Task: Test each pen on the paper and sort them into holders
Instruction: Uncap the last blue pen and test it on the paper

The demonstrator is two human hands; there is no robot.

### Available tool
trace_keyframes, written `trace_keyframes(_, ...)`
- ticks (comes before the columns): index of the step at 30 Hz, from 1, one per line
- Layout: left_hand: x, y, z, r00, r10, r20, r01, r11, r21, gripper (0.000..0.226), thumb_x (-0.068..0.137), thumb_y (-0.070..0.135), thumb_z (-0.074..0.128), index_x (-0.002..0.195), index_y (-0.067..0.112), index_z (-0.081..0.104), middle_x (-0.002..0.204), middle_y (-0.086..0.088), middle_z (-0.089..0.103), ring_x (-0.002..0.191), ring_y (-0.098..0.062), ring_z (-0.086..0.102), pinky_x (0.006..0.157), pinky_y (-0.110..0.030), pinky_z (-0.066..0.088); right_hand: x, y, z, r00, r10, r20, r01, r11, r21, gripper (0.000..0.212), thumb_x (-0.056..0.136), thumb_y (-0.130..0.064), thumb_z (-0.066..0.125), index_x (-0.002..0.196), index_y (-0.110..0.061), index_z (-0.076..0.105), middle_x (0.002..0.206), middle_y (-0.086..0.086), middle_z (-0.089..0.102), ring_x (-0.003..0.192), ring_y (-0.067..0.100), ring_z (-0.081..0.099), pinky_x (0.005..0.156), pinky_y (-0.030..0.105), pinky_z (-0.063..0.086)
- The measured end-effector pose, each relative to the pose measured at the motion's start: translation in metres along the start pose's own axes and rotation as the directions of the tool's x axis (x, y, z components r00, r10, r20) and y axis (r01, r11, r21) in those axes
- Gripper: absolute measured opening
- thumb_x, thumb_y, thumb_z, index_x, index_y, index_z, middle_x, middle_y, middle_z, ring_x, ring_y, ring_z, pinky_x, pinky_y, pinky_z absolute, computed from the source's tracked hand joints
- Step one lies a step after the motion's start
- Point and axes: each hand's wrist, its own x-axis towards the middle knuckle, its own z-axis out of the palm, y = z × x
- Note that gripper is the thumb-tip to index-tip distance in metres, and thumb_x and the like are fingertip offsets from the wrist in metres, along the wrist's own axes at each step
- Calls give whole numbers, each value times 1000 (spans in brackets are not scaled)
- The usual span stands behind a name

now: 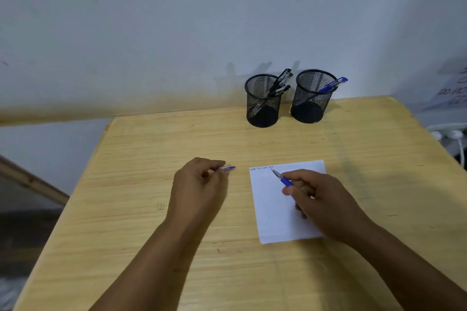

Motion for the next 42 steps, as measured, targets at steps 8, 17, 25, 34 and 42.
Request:
trace_keyframes(8, 14, -6, 2, 995, 100, -27, -85, 934, 347, 16, 84, 30, 62, 92, 40, 72, 85, 20, 68, 83, -6, 63, 82, -43, 52, -6, 0, 8, 994, 100, -48, -76, 930, 359, 39, 98, -5, 51, 113, -36, 70, 92, 3, 76, 73, 19, 74, 69, 30, 61)
trace_keyframes(17, 1, -1, 6, 981, 192, -21, -166, 894, 416, 30, 85, 28, 64, 114, 38, 66, 111, 20, 60, 104, -11, 52, 92, -41, 47, -6, 5, 7, 989, 91, -114, -29, 889, 457, 36, 99, -6, 52, 117, -30, 70, 93, 2, 76, 81, 19, 75, 70, 29, 61)
trace_keyframes(25, -21, -2, 30, 796, 378, 473, -573, 722, 387, 68, 87, 50, 59, 144, 17, 46, 149, 2, 47, 138, -16, 39, 112, -35, 33, -1, 4, 7, 994, 73, -76, -28, 878, 478, 33, 100, -12, 51, 126, -29, 64, 102, 4, 73, 79, 22, 76, 66, 29, 61)
trace_keyframes(34, -24, -2, 34, 786, 258, 561, -591, 580, 561, 86, 89, 72, 34, 156, 22, 18, 166, 6, 10, 151, -20, 5, 121, -38, 6, 7, 11, 0, 995, 12, 100, -69, 804, 590, 40, 95, -10, 40, 113, -29, 70, 116, 6, 72, 95, 30, 73, 83, 40, 59)
trace_keyframes(42, -29, -2, 36, 780, 196, 594, -584, 570, 578, 99, 84, 80, 26, 158, 20, -1, 166, 5, -9, 151, -16, -19, 122, -41, -9, 17, 5, 7, 971, 1, -239, 119, 864, 490, 29, 89, -7, 68, 109, -27, 69, 100, 5, 76, 86, 17, 75, 73, 28, 62)
